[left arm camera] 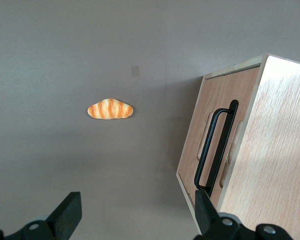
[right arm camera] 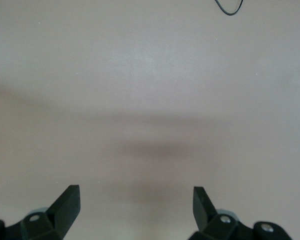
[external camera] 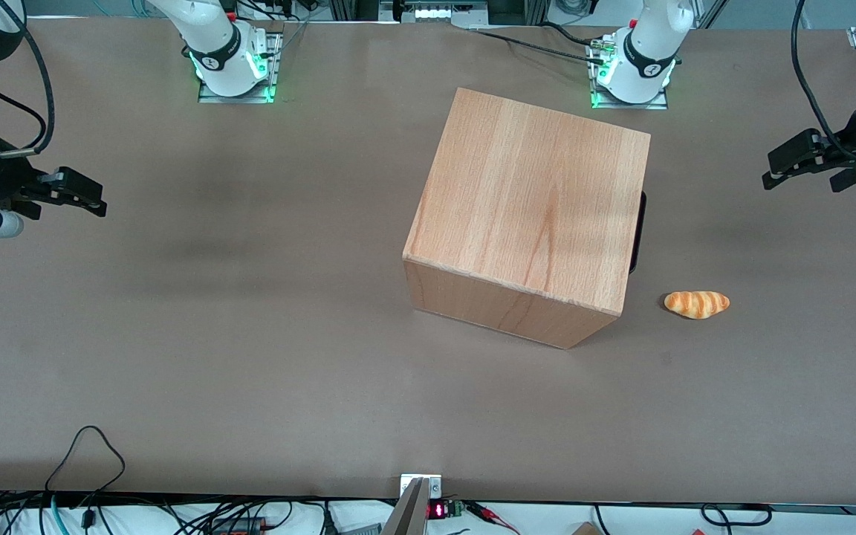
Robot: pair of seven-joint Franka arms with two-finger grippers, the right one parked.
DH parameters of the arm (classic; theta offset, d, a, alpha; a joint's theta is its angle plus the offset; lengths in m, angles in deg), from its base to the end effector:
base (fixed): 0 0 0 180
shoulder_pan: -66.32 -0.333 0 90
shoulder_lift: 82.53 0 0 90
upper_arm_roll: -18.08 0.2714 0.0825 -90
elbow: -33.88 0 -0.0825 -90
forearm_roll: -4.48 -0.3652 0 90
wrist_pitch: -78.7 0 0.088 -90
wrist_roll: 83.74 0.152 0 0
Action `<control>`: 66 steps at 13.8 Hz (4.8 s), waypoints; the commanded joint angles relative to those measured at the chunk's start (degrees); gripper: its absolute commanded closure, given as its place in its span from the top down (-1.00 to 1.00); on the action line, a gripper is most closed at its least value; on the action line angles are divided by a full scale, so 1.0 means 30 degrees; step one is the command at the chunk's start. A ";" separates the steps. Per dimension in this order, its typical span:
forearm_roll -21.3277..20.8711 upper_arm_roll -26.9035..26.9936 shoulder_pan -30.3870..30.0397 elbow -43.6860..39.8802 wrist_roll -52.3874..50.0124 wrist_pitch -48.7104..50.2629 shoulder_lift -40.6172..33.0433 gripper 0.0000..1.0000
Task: Open top drawer with left arm
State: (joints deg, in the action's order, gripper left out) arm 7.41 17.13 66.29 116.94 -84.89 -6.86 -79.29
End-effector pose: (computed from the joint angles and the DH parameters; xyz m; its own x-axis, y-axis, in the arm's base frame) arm 0.5426 -0.0166 0.5523 0.9999 0.0000 -0.0138 0.0008 -0.9987 0.0517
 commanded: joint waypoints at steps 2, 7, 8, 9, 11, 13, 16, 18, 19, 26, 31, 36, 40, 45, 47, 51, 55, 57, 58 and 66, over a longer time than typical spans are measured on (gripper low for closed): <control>-0.0482 -0.0094 -0.0019 -0.0057 0.0118 -0.0043 -0.0116 1.00; -0.0394 -0.0153 0.0187 -0.0058 0.0029 -0.0015 0.0704 1.00; -0.0336 -0.0153 0.0215 -0.0058 0.0059 0.0015 0.0763 1.00; -0.0364 -0.0153 0.0303 -0.0058 0.0001 0.0102 0.1111 1.00; -0.0219 -0.0212 0.0304 -0.0058 -0.0058 0.0394 0.2019 1.00; -0.0218 -0.0357 0.0333 -0.0058 0.0029 0.0717 0.2782 1.00; -0.0159 -0.0503 0.0362 -0.0087 0.0147 0.0835 0.3339 1.00; 0.0045 -0.0592 0.0362 -0.0058 0.0524 0.0952 0.4157 1.00; 0.0046 -0.0709 0.0362 -0.0058 0.1717 0.1127 0.4713 1.00; 0.1510 -0.0972 0.0595 -0.0116 0.3225 0.1128 0.6211 1.00; 0.1540 -0.1119 0.1180 -0.0087 0.3253 0.1450 0.6972 1.00; 0.1569 -0.1149 0.1651 -0.0087 0.3311 0.1742 0.7705 1.00; 0.1860 -0.1149 0.1651 -0.0087 0.3341 0.1744 0.7969 1.00; 0.2009 -0.1149 0.1622 -0.0116 0.3370 0.1686 0.8146 1.00; 0.2096 -0.1120 0.1359 -0.0116 0.3370 0.1626 0.8379 1.00; 0.2039 -0.1061 0.1300 -0.0436 0.3341 0.1568 0.8760 1.00; 0.1833 -0.0711 0.1270 -0.1638 0.3195 0.1509 0.9288 1.00; 0.1833 -0.0097 0.1270 -0.1698 0.3107 0.0839 0.9347 1.00; 0.1833 0.0138 0.1270 -0.1669 0.3106 0.0719 0.9347 1.00; 0.1246 0.0609 -0.0308 -0.1698 0.3311 0.0104 0.9640 1.00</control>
State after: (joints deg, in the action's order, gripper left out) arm 12.25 19.08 67.49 113.88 -75.38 -4.80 -52.69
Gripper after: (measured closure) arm 0.000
